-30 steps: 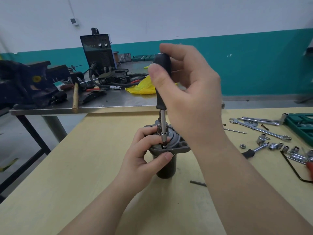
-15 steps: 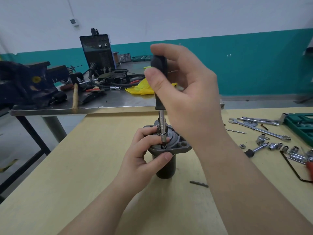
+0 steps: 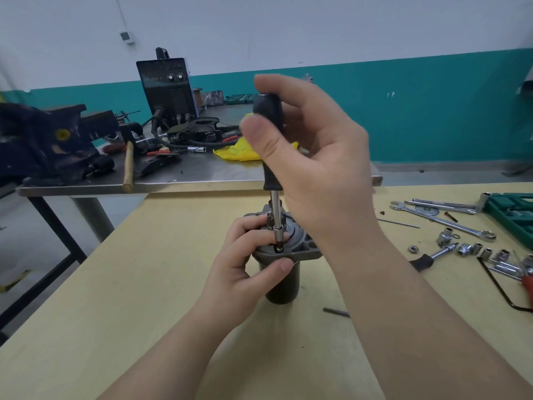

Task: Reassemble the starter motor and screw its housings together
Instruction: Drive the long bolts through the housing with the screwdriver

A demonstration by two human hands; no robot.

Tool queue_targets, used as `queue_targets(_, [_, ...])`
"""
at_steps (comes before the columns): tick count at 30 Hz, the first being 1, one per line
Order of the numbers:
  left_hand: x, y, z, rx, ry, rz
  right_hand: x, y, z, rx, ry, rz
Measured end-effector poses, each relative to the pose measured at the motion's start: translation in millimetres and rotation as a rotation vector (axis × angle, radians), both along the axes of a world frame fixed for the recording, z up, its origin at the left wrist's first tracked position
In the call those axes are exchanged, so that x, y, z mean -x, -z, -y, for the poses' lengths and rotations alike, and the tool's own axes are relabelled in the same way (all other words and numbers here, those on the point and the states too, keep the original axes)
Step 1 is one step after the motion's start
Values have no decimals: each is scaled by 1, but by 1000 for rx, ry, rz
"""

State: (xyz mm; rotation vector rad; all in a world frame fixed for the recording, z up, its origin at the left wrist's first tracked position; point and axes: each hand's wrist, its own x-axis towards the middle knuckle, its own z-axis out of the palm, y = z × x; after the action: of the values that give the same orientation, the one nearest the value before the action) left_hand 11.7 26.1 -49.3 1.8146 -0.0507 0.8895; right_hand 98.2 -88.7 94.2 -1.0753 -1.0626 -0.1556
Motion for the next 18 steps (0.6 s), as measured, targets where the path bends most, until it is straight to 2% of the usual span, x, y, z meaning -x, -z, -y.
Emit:
queue_targets(3, [1,-1,0,-8,6,3,-3,-1,4,-3,-158,-71])
queue_targets(7, [0,-1,1,-19,1,14,-3,-2,7,18,-190,-68])
queue_targets(13, [1,-1,1,-6,-2,-2,-2,3,-3,-61,262,153])
queue_targets(15, [1,-1,1,-1,-3,0,-2,4,-3,-64,156,118])
queue_targets(18, [0,-2,2,-13,-4,8,-6,0,3,19,-197,-70])
